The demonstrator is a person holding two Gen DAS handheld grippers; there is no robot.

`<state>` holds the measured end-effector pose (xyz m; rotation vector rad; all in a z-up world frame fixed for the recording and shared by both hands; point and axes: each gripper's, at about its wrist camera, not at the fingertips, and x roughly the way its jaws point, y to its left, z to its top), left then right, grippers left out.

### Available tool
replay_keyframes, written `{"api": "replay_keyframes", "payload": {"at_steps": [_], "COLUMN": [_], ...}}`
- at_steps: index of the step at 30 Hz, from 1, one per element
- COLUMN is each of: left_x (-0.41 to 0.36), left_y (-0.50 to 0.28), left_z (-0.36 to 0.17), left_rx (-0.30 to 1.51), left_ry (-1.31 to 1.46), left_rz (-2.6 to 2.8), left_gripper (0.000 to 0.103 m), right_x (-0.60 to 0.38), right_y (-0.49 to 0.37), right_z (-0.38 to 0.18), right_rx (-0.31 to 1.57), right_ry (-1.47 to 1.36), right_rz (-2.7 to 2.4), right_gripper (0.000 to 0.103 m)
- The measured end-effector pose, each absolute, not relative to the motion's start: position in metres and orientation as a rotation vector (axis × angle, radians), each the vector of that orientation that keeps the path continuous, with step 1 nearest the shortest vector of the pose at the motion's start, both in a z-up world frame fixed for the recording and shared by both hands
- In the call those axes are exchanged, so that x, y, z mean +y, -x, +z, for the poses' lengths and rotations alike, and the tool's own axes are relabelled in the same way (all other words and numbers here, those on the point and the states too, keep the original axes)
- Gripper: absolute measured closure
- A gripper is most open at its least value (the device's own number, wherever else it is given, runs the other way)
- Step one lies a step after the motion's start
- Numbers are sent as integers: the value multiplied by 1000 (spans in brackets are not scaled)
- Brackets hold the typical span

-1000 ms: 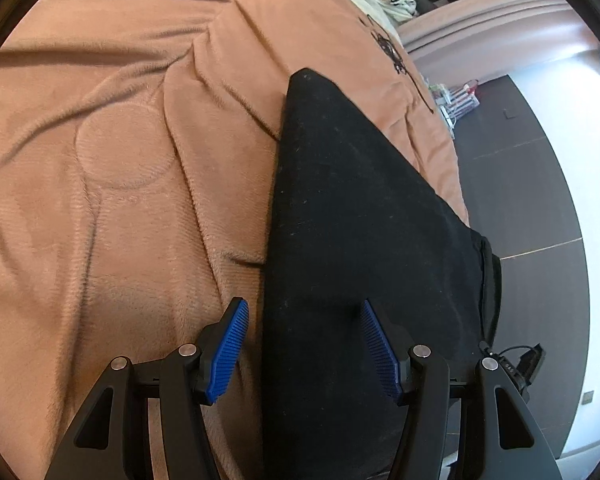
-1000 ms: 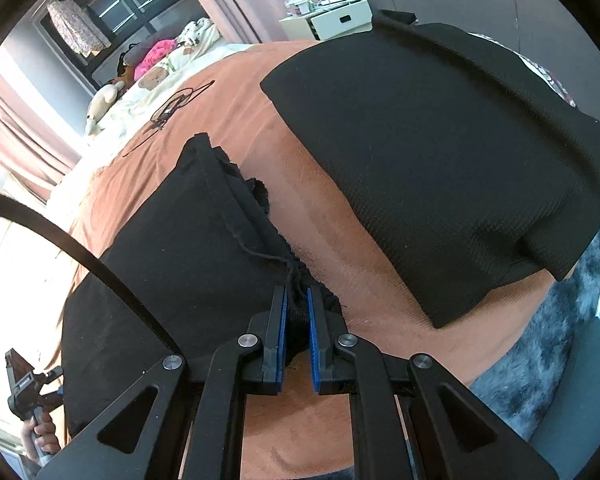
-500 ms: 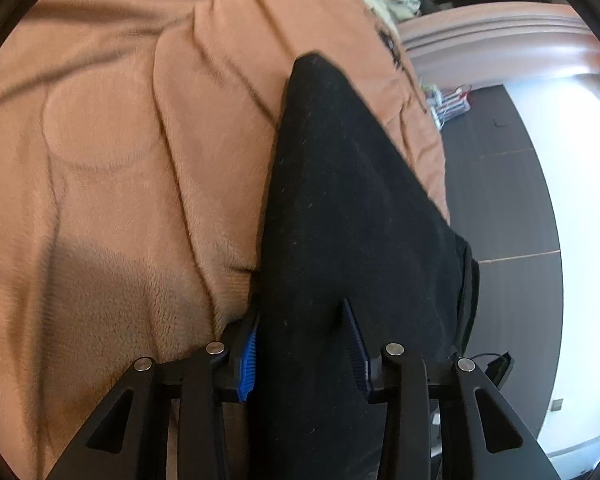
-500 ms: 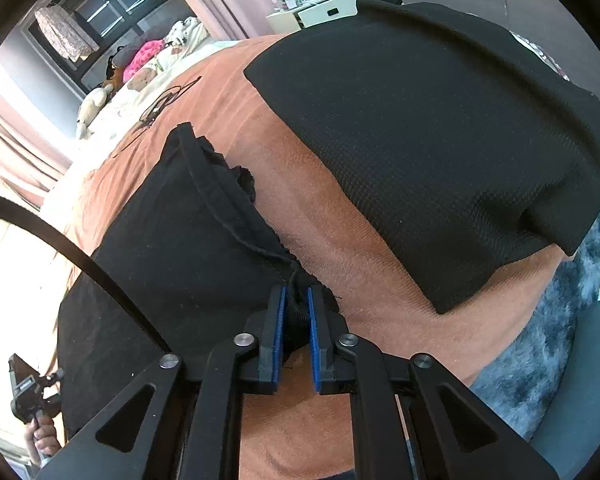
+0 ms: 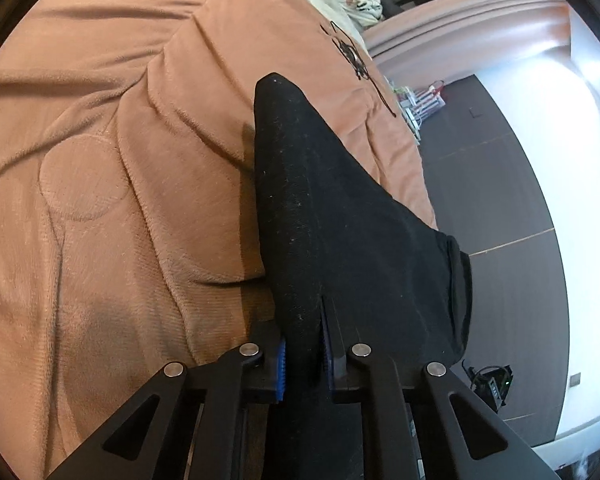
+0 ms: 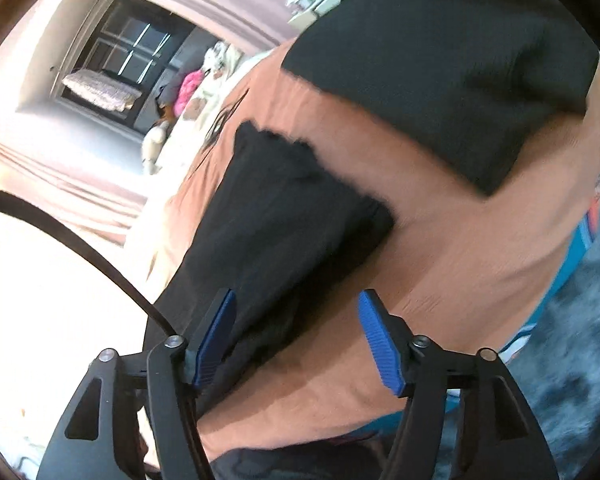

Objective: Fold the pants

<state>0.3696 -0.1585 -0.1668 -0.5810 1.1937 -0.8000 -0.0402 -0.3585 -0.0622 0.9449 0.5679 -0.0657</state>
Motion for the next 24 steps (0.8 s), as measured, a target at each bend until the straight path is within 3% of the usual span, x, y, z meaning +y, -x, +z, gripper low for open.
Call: {"api": "replay_keyframes", "payload": {"at_steps": [4,15,18,21,22,23,24], "left_x": [-162,-166,-170,-170,-168,-166,-165], "left_y": [-376,-381,-383,-380,-380,-379,-380], "left_z": [-184,-204,-202,-197,-194,-190,-187], "left_rx": [1253,1330,1316,1288,1279,1270,1267], "left_ry": [596,630,619,618,626,636,645], "left_rz": [-756,-760,-764,-758,-761,-768,-772], "left_gripper": [80,71,72,86,91,91,92], "right_x": [-351,-369,-365,-354,-352,-349,-346], "right_y": [26,11,8,1,-2,-3,-7], "right_z": [-82,-110,-117,-118,-117,-115,-114], "right_rx": [634,508,487,513,526,532,545], "right_ry": [-962,-1140,-1145,-1123,-1111,-1094,-1082], "right_rz": [-17,43,30,-17,-44,-59,-59], "right_gripper": [38,38,38,38,42,64,76]}}
